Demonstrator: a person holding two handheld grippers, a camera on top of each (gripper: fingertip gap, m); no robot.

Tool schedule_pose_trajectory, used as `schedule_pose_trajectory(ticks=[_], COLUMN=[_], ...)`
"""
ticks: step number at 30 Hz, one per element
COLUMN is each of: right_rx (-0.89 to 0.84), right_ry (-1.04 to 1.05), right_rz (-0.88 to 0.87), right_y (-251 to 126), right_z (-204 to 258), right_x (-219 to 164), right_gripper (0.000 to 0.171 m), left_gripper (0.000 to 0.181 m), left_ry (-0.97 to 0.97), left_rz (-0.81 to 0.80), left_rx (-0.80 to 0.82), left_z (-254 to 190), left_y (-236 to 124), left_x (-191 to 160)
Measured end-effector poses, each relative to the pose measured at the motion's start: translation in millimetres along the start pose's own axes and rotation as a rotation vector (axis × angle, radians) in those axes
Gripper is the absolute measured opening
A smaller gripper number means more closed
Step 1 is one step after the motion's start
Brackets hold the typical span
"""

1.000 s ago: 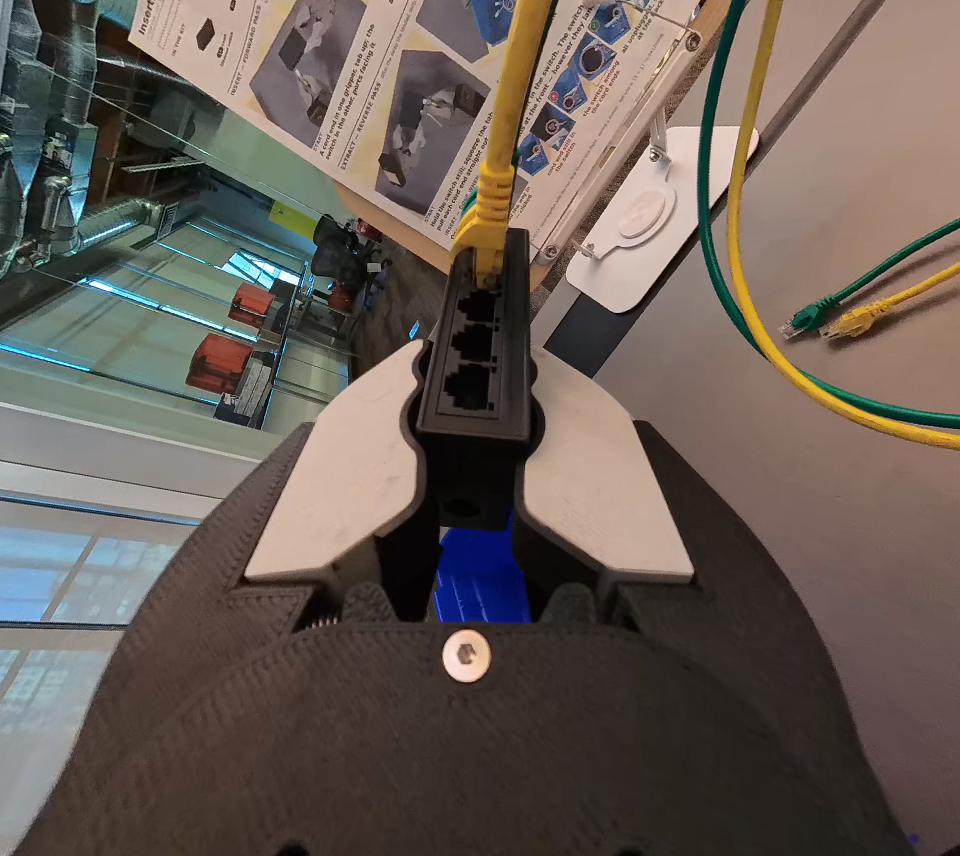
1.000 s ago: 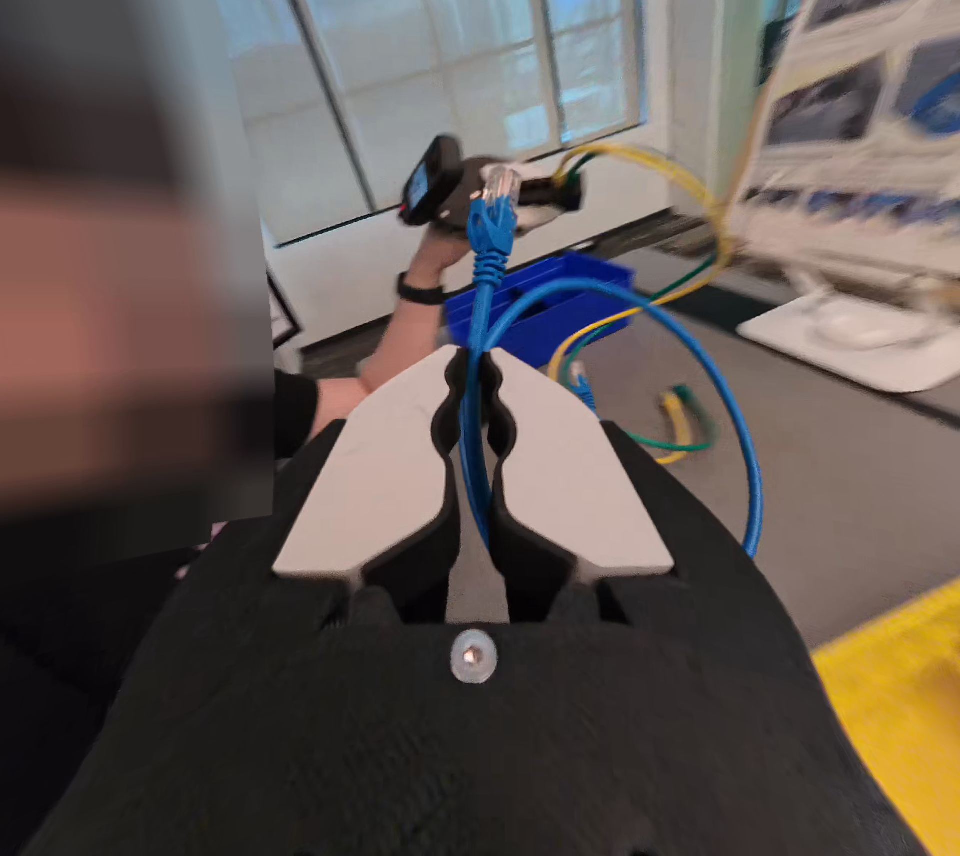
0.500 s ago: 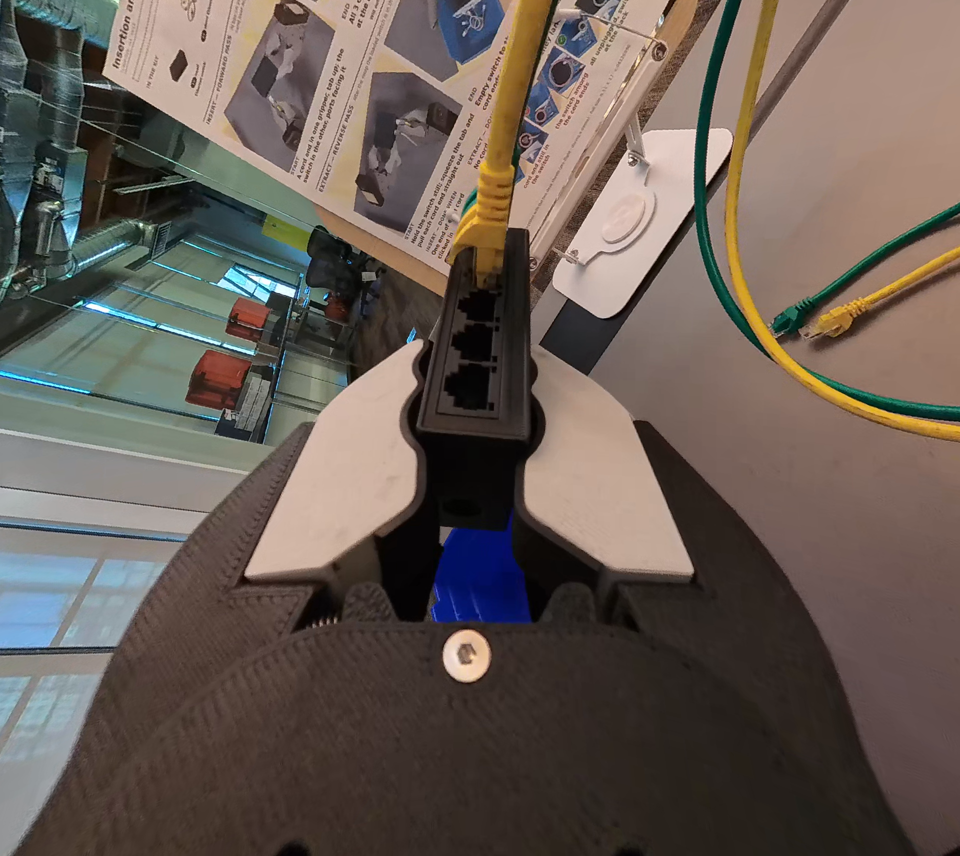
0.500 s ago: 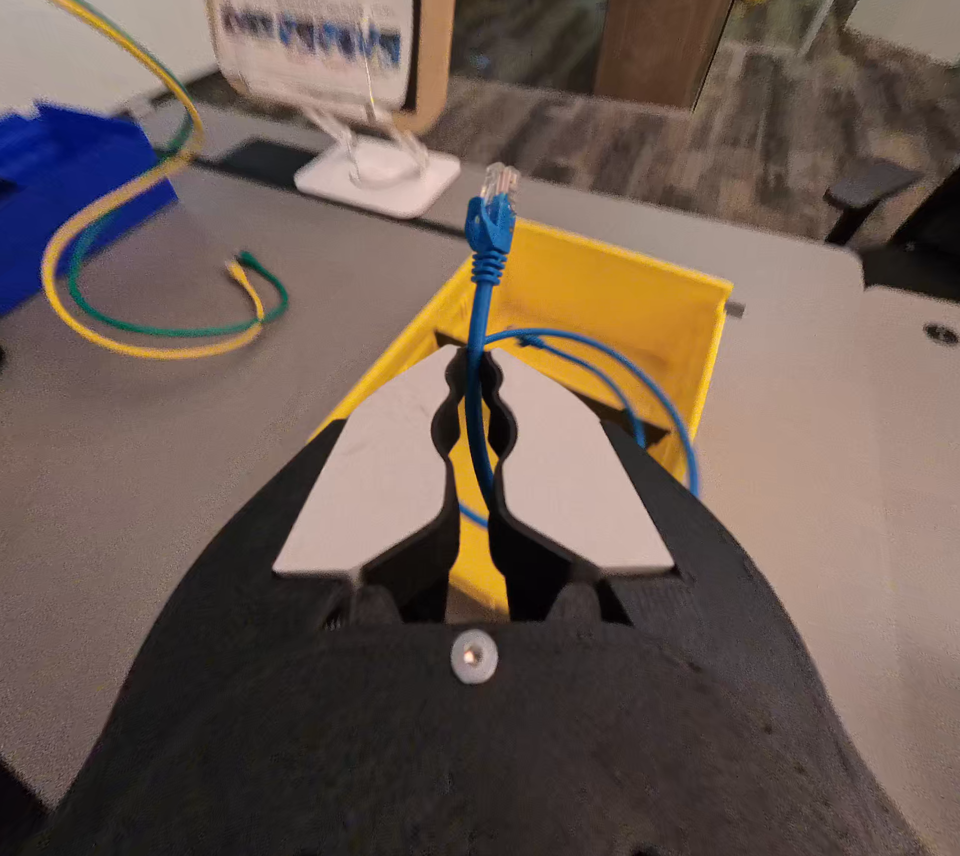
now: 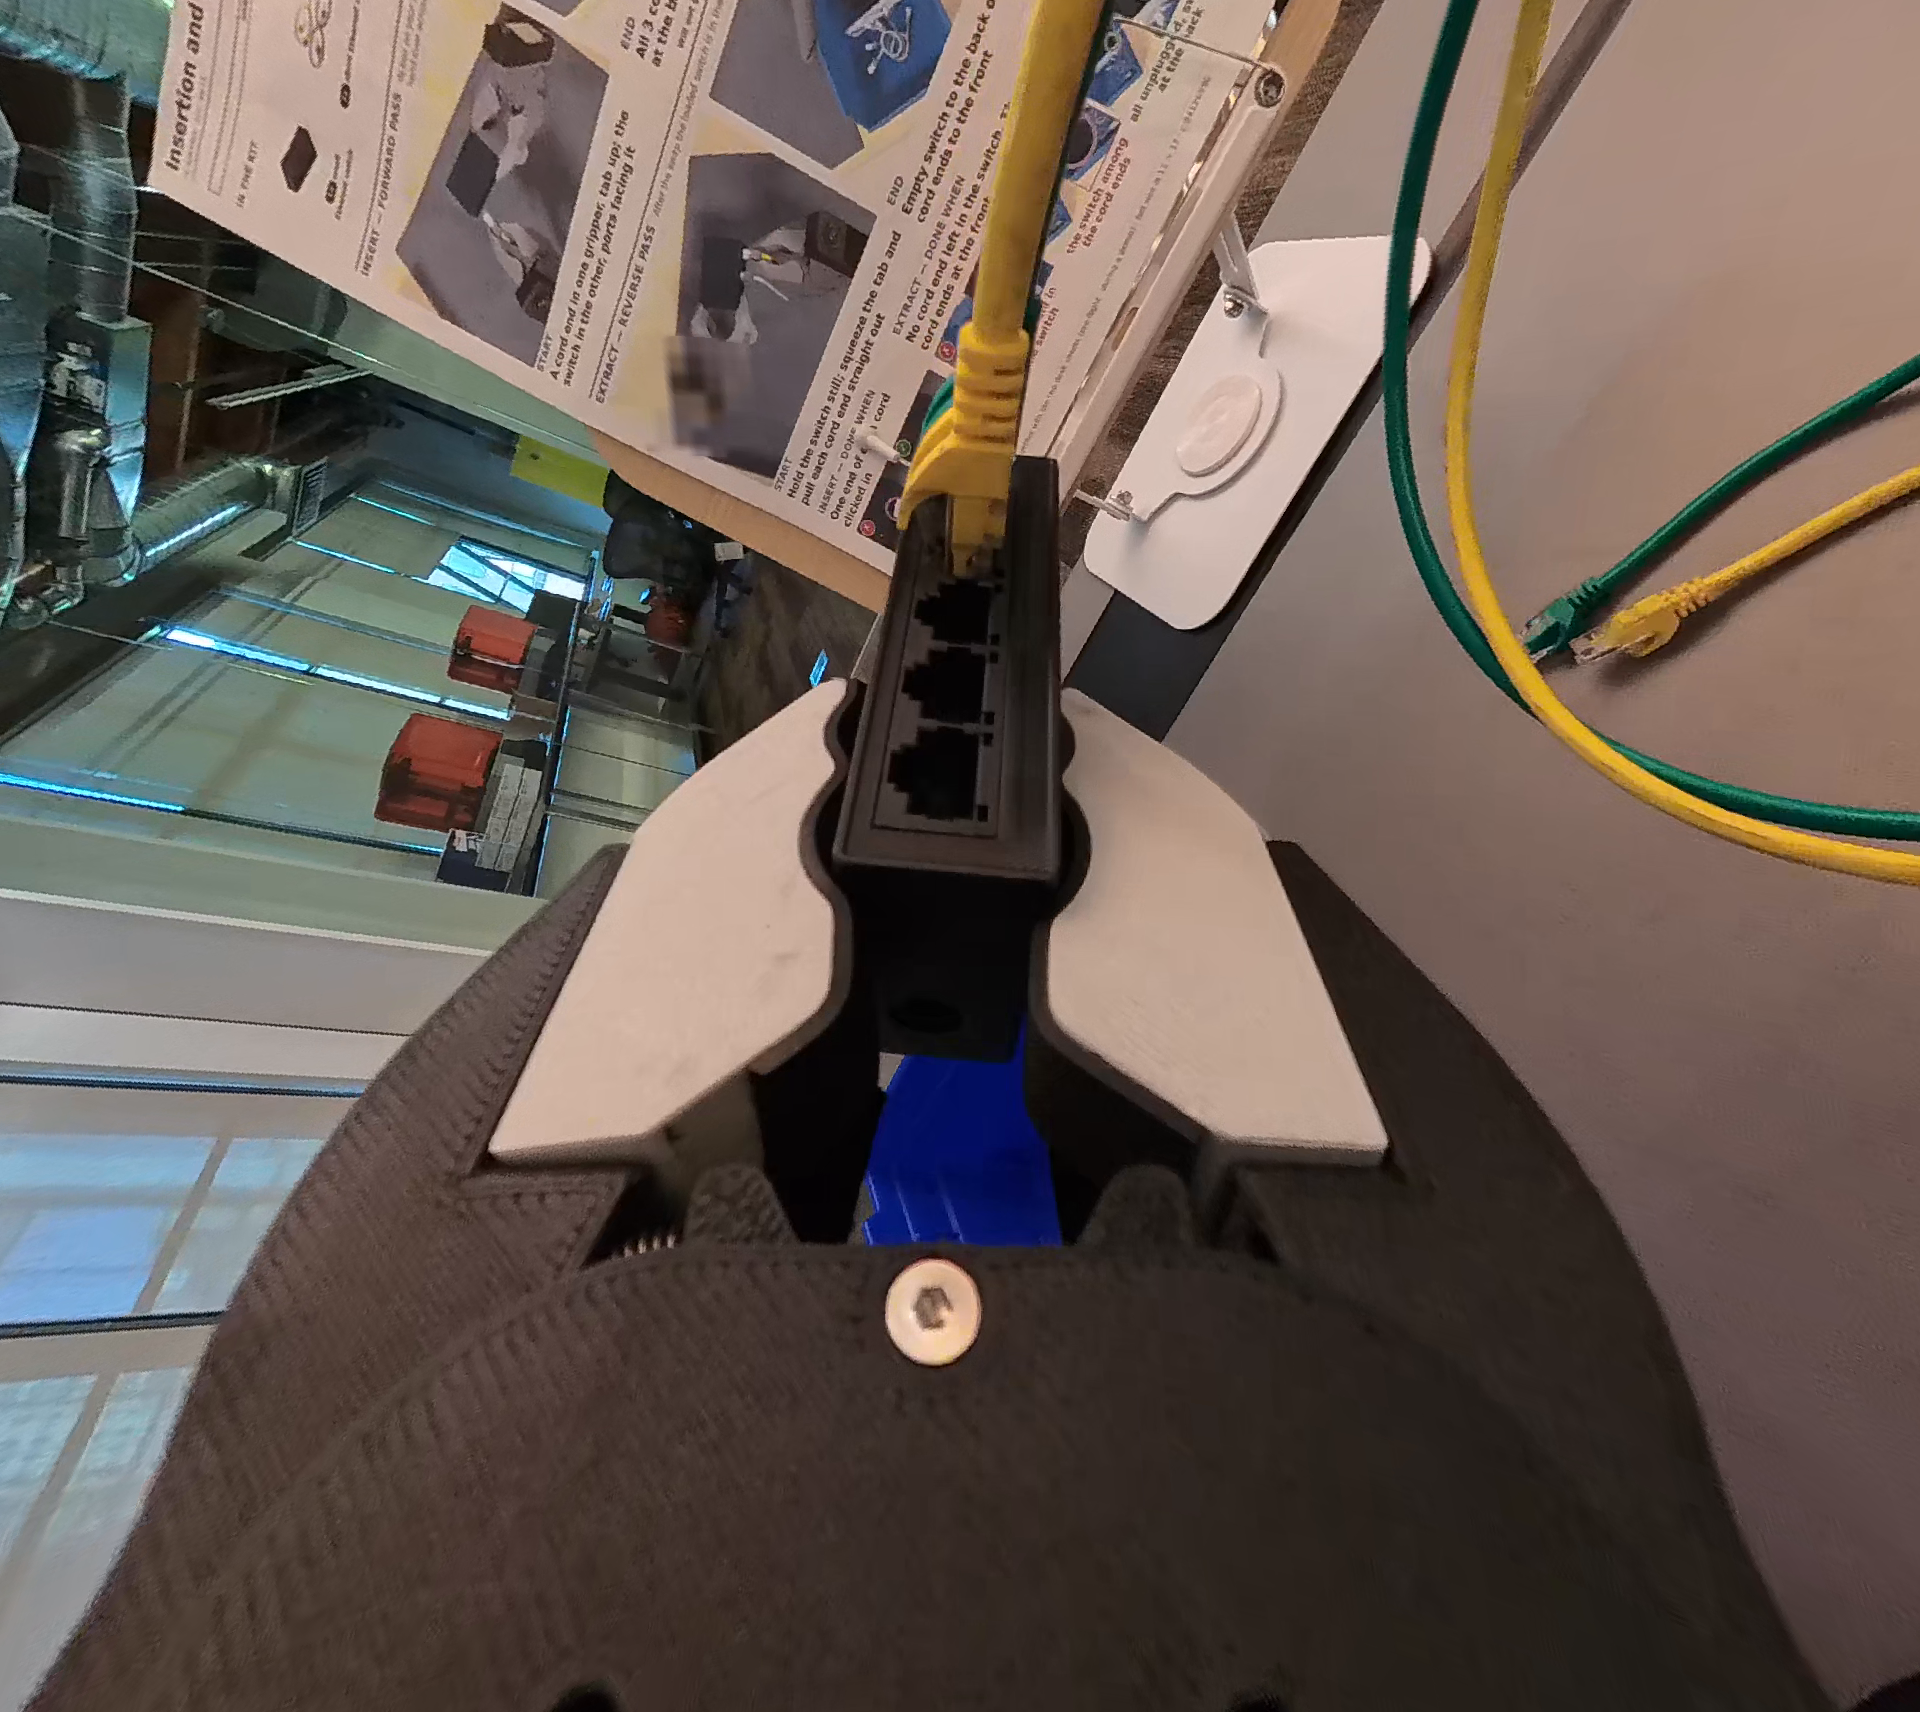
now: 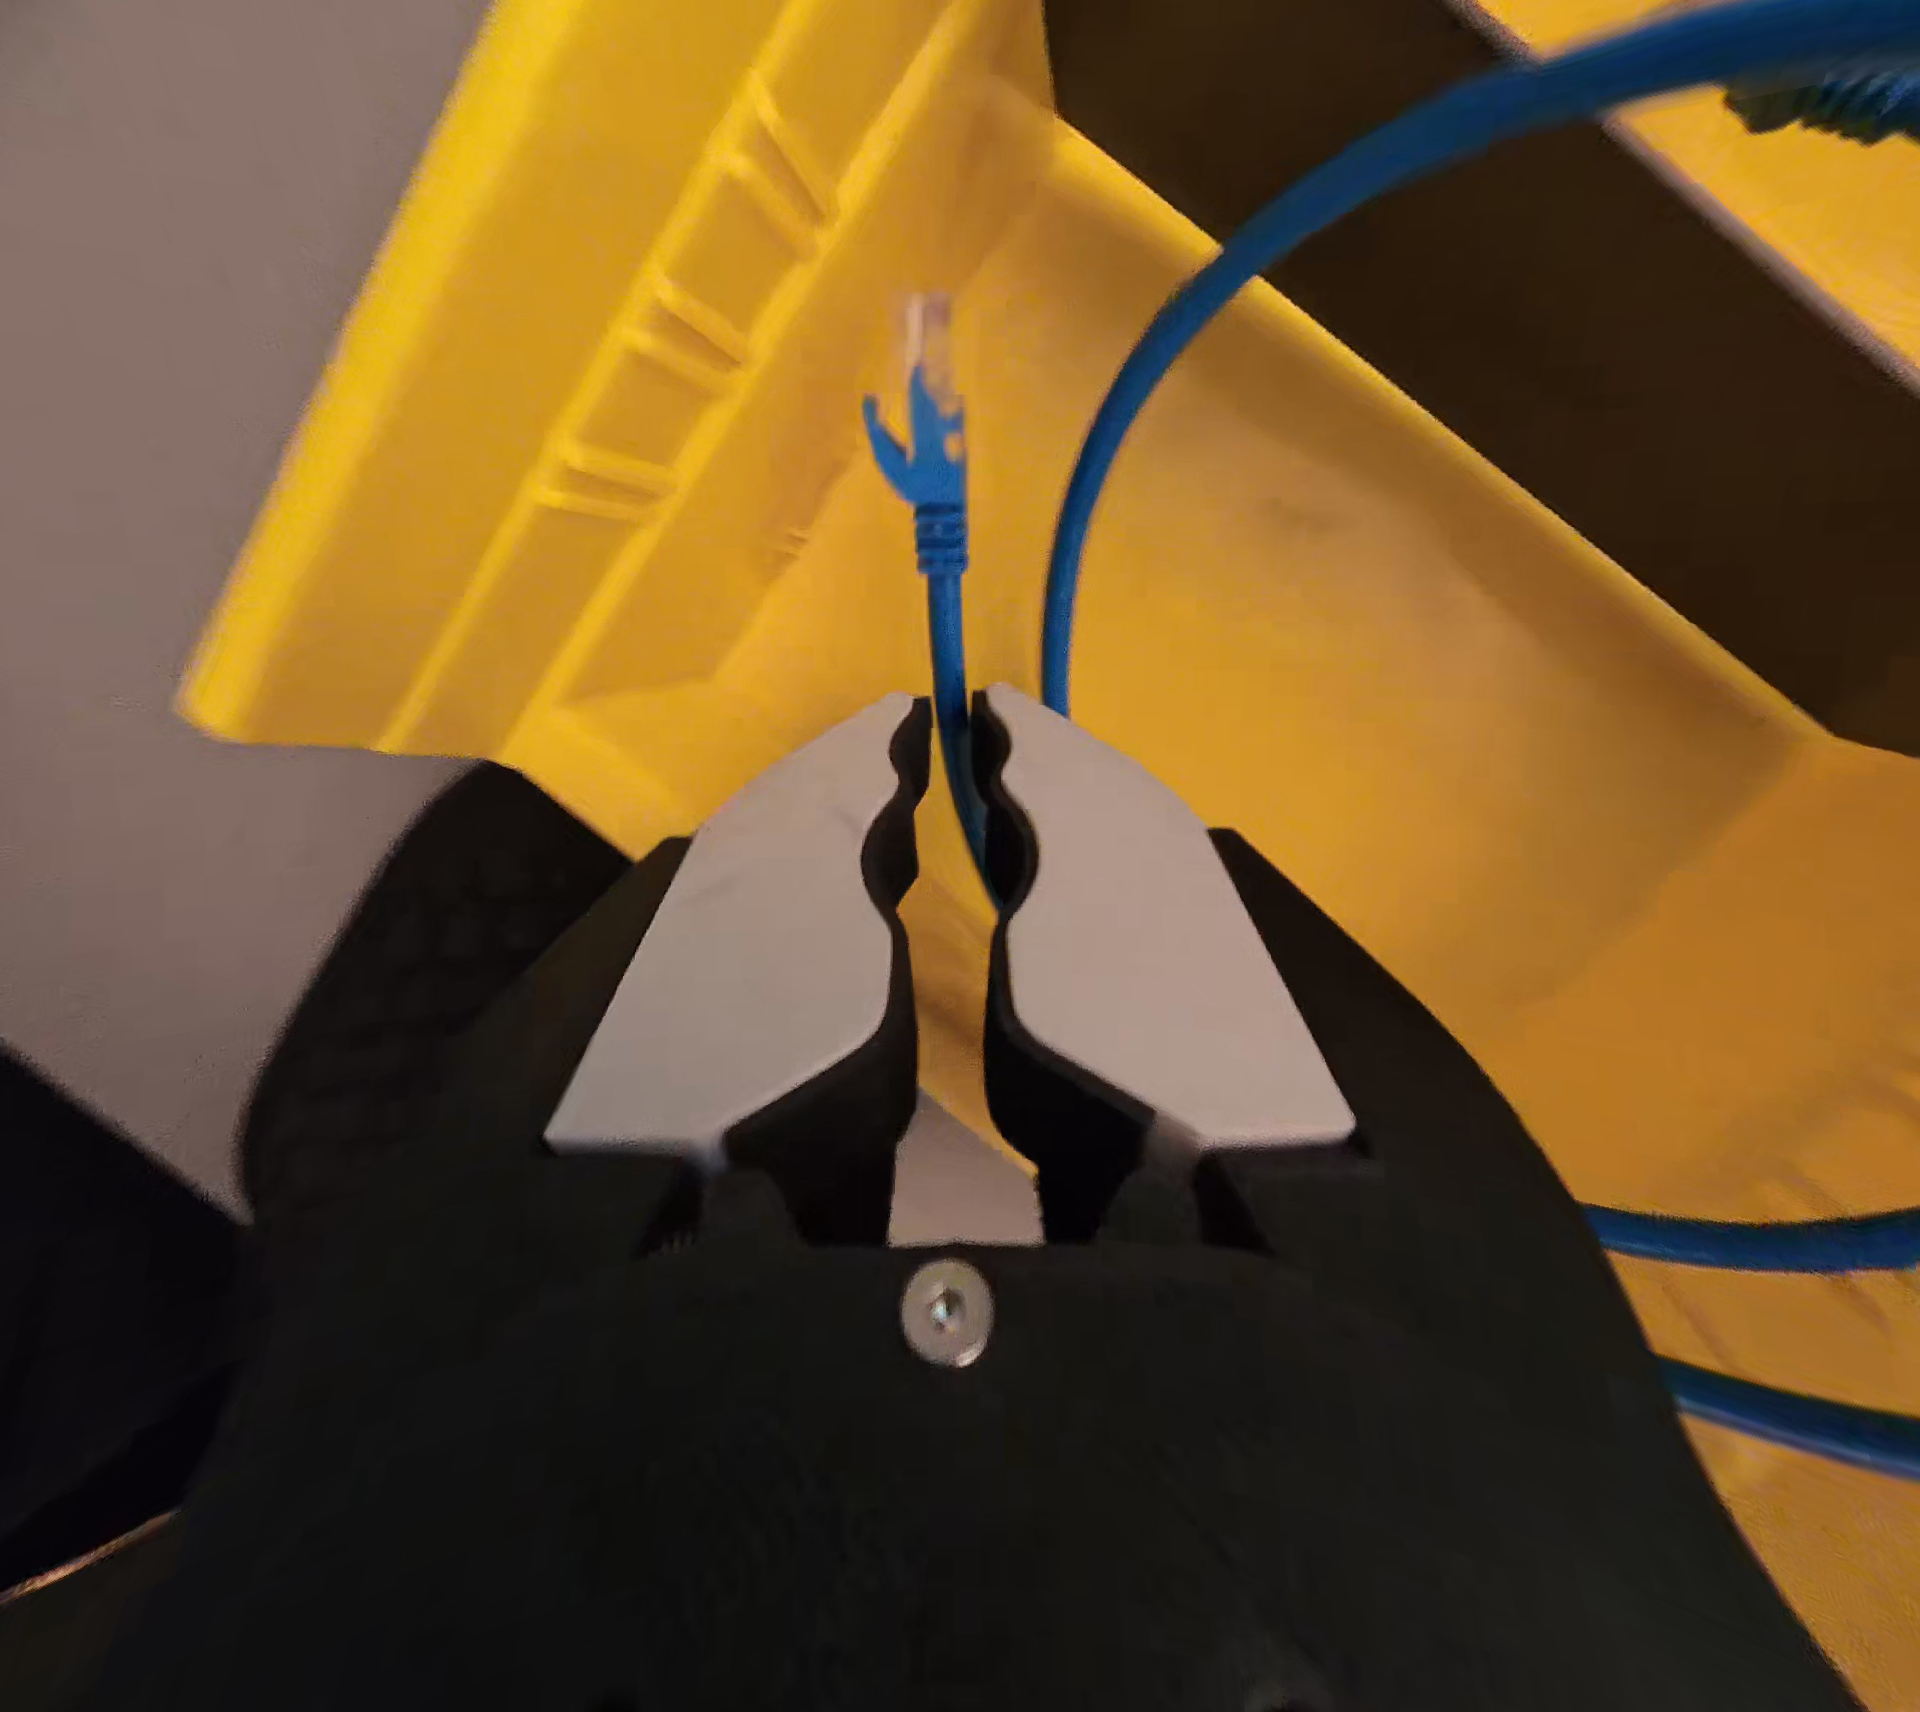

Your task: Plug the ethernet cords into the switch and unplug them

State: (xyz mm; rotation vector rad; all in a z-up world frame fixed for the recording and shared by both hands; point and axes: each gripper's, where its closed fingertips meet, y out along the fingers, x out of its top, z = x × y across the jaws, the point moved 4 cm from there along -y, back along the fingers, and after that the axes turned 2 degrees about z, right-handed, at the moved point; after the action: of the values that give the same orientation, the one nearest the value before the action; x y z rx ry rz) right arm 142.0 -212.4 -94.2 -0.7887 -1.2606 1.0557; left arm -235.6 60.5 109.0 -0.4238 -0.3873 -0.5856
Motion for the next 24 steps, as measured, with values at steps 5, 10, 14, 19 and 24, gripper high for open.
schedule_pose_trajectory(ticks=[5,10,14,19,24], right_rx=[-0.016,-0.382,-0.205,-0.089,-0.001], right_ry=[-0.129,-0.31,-0.193,-0.051,-0.03], right_rz=[-0.201,-0.312,0.058,0.179,0.247], right_y=[-66,-127,-82,-55,-37], right_z=[17,-24,-76,-109,-116], right_x=[23,72,77,85,85], right_gripper=[0.033,0.035,0.047,0.041,0.039], left_gripper=[0.031,0.031,0.031,0.031,0.031], left_ry=[0.002,0.019,0.037,0.048,0.055], left_rz=[0.008,0.018,0.024,0.055,0.069], left_rx=[-0.001,0.005,-0.007,-0.011,-0.018], left_z=[0,-2,-8,-11,-13], left_y=[1,4,8,15,20], left_x=[-1,1,4,0,-2])
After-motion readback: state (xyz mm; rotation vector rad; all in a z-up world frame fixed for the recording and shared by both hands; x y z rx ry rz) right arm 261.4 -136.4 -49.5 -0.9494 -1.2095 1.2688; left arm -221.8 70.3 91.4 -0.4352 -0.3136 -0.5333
